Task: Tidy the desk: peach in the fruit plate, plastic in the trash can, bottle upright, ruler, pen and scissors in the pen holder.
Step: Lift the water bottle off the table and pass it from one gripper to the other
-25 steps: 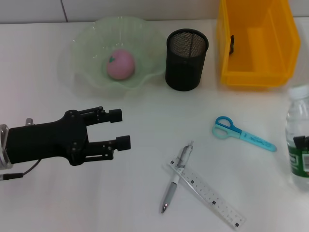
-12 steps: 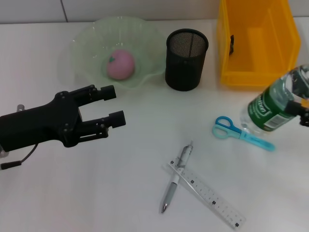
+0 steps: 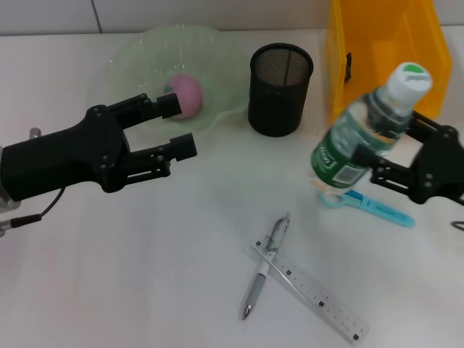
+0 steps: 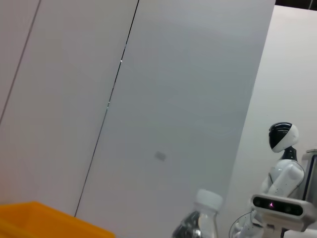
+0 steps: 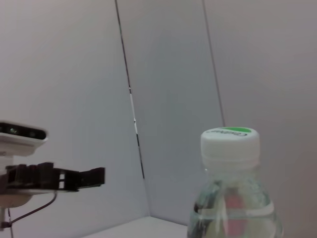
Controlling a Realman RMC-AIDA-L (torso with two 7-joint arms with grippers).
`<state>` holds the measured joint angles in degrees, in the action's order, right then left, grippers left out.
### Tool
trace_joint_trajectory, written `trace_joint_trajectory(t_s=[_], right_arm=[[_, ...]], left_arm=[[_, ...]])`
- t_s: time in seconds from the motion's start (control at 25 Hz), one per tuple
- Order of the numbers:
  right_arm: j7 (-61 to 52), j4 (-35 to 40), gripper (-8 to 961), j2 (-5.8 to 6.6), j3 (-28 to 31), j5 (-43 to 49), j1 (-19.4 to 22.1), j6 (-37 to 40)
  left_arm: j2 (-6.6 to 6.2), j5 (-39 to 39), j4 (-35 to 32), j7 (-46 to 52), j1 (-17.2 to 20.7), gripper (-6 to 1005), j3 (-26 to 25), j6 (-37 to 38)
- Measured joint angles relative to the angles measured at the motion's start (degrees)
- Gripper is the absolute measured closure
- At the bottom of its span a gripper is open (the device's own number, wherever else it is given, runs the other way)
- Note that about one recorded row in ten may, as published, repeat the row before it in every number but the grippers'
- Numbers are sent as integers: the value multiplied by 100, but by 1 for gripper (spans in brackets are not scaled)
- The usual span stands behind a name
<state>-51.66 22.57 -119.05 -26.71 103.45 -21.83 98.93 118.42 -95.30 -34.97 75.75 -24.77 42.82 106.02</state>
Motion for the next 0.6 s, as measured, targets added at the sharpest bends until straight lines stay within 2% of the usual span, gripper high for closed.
trace_joint_trajectory(t_s=[0.24,0.32,0.6], right_arm=[[699,-839,198,-20,-29,33,-431,-292],[838,-1088,200,-25,-107,37,-625,-423],[870,-1439,205,-45,-492,41,-1024,-649]], left_arm=[[31,60,108,-103,-251,320,44,-51],[27,59,481,-375,-472,321,48,-159],[39,51,846,-909,-715,325,262,-677]])
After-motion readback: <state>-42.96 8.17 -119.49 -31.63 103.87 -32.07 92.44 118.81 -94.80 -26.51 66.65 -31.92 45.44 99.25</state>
